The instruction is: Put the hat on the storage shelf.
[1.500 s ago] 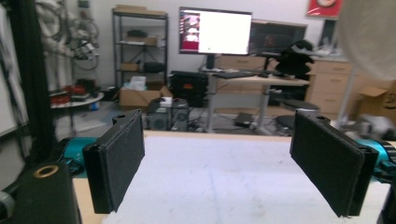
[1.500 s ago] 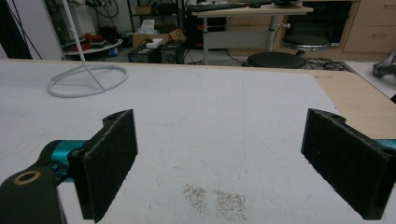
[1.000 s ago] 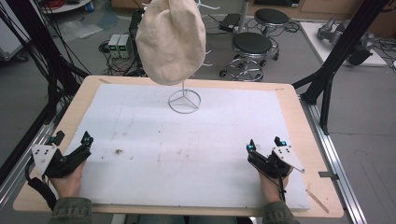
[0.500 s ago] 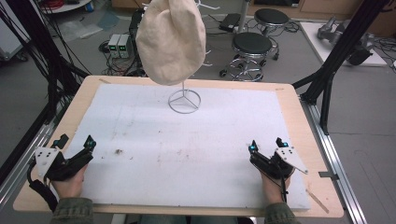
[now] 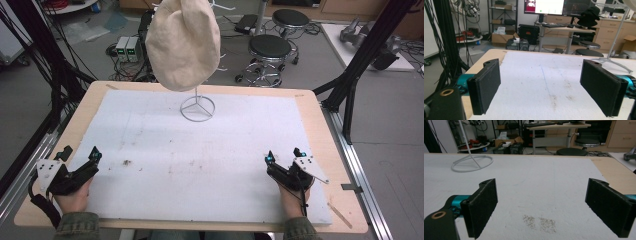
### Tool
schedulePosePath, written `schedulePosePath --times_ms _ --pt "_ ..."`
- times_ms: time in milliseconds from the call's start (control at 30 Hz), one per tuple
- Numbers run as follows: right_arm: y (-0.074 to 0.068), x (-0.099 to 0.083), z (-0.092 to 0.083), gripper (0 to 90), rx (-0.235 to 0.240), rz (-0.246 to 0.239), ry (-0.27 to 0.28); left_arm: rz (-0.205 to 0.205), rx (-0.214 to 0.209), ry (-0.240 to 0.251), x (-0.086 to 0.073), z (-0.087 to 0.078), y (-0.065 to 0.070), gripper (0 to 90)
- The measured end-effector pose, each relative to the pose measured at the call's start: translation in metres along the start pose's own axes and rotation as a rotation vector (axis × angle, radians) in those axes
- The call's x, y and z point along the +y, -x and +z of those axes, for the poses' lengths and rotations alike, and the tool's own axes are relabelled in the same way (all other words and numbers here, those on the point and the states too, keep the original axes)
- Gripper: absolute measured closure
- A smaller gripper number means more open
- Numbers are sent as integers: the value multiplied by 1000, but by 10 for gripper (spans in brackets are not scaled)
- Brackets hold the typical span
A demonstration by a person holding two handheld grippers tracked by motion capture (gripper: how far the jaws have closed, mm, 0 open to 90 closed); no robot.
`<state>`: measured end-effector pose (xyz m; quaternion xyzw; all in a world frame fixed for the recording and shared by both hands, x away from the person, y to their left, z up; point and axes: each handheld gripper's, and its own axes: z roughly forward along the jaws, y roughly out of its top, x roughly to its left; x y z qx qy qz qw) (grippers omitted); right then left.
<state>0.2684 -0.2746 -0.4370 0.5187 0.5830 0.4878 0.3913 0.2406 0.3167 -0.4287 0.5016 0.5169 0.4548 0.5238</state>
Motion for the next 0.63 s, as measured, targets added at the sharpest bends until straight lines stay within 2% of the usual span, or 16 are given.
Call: schedulePosePath --times_ms 133,267,633 --pt "0 0 0 100 3 7 -7 -3 -4 -5 -1 0 0 171" --pt "0 -1 1 100 8 -6 -9 -15 -9 -10 -2 0 1 171" --pt "0 -1 2 100 6 0 -14 -13 -10 -11 -2 0 1 172"
